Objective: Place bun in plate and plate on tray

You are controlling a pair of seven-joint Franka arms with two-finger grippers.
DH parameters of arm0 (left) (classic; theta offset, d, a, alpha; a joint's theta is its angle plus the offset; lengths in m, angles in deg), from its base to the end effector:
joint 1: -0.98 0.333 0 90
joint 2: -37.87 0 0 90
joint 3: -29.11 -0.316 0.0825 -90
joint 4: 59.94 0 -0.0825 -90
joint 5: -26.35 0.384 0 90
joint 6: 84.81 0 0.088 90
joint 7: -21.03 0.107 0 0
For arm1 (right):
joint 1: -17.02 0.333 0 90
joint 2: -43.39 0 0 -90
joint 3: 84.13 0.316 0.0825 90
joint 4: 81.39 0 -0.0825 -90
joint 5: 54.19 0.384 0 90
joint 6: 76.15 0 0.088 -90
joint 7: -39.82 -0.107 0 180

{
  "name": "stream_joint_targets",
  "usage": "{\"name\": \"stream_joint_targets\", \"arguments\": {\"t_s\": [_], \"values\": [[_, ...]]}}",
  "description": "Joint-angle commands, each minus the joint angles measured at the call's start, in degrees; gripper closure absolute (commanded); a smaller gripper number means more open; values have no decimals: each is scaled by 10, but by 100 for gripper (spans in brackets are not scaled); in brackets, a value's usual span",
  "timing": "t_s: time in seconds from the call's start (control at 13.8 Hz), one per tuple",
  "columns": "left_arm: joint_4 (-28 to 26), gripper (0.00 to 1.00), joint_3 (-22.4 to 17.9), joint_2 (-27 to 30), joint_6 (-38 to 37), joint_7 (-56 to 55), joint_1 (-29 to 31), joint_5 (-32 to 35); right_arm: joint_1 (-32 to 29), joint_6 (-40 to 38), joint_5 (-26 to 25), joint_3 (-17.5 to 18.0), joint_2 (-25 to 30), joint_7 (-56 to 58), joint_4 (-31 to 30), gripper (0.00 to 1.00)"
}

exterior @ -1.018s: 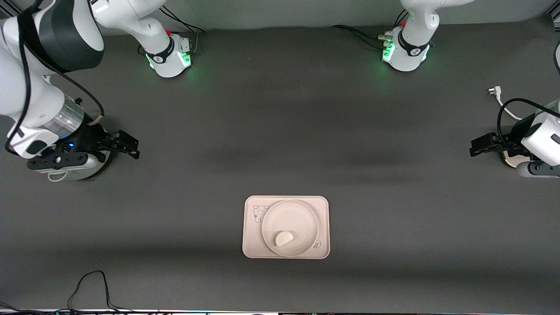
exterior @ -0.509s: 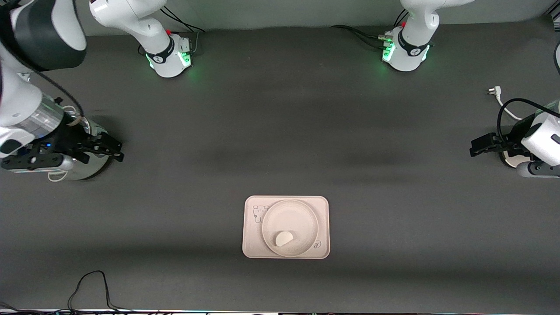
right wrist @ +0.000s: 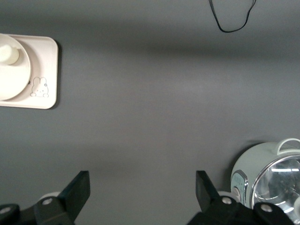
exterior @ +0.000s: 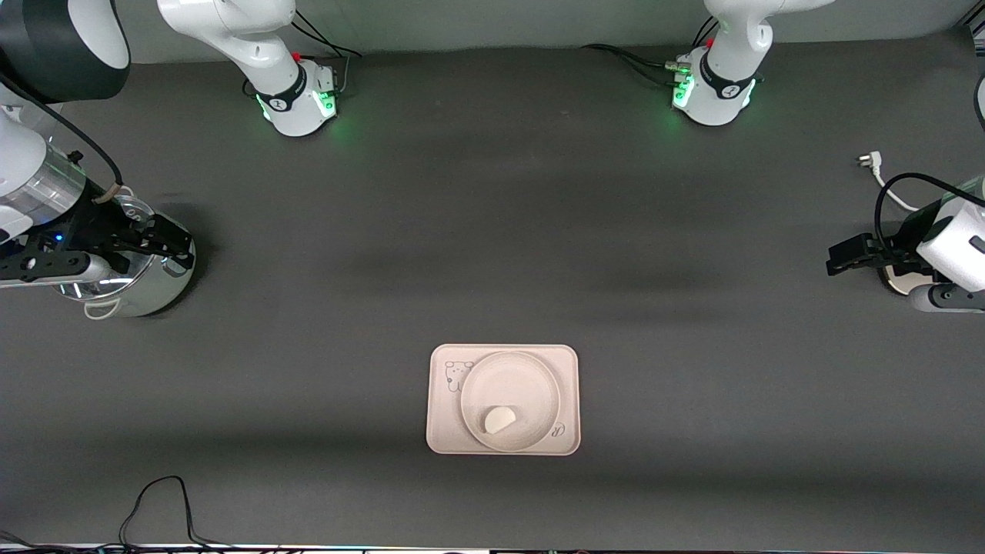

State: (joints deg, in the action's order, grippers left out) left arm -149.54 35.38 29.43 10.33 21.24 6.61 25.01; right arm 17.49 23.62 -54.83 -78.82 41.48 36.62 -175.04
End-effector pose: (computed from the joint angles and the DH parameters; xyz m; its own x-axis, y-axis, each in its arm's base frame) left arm 0.6020 -0.0048 0.5507 0.9987 -0.0123 -0.0496 -0.0104 -0.9992 0.0394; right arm 0.5760 0.0565 0.5908 0.9962 0.0464 0.0739 0.0462 -0.9989 0.0039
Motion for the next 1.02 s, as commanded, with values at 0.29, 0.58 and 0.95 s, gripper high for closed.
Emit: {"name": "stream_joint_targets", "arguments": {"t_s": [0.29,0.58,0.95], "values": [[0,0,-3,1,5,8,-2,-6,-25,-13,-9,23,21,36,-22,0],[-1,0,-4,1,6,9,-2,-6,-32,-18,7,16,18,43,-18,0],[-4,0,-4,-6,6,9,4,-6,-28,-30,46,0,24,44,-17,0]]}}
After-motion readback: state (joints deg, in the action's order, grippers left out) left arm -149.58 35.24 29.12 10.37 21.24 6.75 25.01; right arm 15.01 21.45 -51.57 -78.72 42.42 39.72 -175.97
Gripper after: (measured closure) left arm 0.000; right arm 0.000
